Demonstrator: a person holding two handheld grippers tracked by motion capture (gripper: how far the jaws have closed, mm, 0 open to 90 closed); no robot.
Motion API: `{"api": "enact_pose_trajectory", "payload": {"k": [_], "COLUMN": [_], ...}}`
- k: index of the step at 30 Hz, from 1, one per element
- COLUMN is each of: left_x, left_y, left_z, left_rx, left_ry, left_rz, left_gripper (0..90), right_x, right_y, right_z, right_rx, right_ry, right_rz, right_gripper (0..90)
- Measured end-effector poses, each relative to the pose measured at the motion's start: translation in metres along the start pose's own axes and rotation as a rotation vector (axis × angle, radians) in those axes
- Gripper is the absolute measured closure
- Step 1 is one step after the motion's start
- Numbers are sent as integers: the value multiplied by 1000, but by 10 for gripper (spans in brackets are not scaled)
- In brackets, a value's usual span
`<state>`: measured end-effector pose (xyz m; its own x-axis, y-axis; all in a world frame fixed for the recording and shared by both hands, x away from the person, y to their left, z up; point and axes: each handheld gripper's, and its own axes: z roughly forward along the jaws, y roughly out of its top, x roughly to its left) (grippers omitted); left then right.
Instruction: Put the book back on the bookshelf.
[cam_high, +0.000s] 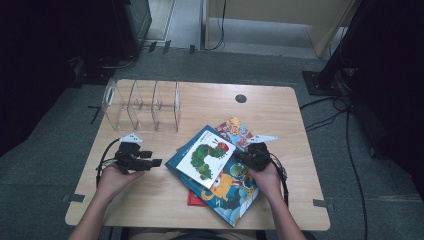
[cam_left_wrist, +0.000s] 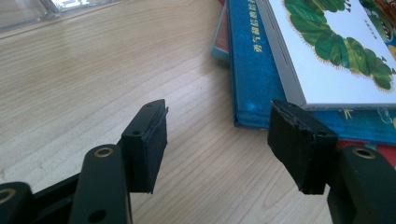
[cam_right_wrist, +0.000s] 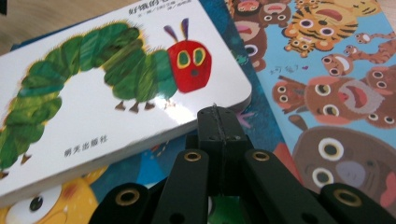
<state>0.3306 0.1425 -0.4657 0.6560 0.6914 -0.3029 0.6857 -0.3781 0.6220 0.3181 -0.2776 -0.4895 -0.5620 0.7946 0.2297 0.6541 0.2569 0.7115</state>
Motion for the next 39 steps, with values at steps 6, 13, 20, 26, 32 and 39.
{"api": "enact_pose_trajectory", "payload": {"k": [6, 13, 20, 26, 32, 39], "left_x": [-3, -5, -8, -12, -15, -15], "left_y": [12, 21, 28, 35, 39, 41], "left_z": [2, 8, 17, 23, 31, 41], "left_rx": [3, 7, 30, 49, 71, 102], "left_ry": [-13, -28, -42, -52, -55, -56], "left_rz": [9, 21, 32, 46, 56, 46], "left_gripper": [358, 326, 321, 321, 325, 325], "right_x": [16, 24, 27, 34, 42, 49], "right_y": [-10, -9, -5, -3, 0, 2], "right_z": [-5, 1, 7, 15, 23, 28], "right_rx": [9, 2, 1, -20, -34, -38], "right_ry": [38, 50, 55, 69, 77, 75], "right_rz": [-30, -54, -51, -54, -62, -63], "right_gripper": [900, 900, 900, 900, 900, 900]}}
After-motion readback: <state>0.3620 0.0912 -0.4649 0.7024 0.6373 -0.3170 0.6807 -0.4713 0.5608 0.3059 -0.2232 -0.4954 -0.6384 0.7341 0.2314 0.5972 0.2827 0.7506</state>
